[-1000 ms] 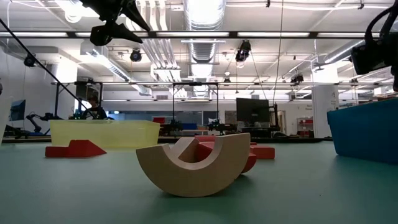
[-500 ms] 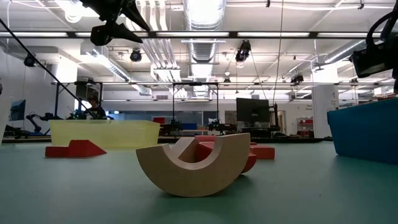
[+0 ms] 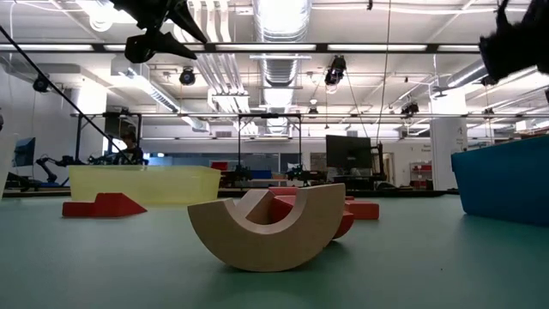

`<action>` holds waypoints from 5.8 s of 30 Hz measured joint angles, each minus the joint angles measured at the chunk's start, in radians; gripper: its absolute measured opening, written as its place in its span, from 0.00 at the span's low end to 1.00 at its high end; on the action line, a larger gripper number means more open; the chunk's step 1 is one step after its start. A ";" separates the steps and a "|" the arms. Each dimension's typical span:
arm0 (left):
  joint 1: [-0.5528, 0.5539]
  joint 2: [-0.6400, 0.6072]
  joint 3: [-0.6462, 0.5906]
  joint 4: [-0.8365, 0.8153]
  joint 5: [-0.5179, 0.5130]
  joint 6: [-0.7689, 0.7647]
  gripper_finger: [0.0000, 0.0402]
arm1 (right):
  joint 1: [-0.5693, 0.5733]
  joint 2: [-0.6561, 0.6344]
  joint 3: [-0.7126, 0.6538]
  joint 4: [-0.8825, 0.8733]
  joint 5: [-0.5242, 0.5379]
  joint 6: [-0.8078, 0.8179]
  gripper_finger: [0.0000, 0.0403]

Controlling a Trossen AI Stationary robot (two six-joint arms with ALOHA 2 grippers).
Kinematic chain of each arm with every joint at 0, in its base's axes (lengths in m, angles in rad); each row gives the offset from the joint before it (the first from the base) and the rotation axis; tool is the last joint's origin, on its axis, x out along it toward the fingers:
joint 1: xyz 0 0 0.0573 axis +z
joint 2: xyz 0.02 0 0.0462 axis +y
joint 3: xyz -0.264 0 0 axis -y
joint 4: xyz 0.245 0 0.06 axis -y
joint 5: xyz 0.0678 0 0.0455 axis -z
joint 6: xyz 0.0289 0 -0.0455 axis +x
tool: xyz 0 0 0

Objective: Sort & place blocks by color
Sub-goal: Put the red block into the white bin

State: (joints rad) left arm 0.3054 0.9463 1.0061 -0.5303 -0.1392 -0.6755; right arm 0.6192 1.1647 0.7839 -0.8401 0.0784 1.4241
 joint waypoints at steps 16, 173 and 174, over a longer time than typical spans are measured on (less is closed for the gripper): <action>-0.087 0.000 0.000 -0.001 0.030 -0.349 0.41 | -0.126 0.001 0.281 -0.019 0.311 -0.198 0.28; -0.898 0.313 0.002 -0.577 0.392 -1.280 0.33 | -0.269 -0.021 0.400 0.007 0.550 -0.737 0.27; -0.904 0.317 -0.016 -0.579 0.392 -1.279 0.33 | -0.269 -0.021 0.400 0.008 0.550 -0.737 0.27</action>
State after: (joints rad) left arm -0.5983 1.2635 0.9903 -1.1093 0.2531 -1.9547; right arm 0.3504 1.1439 1.1839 -0.8325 0.6289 0.6873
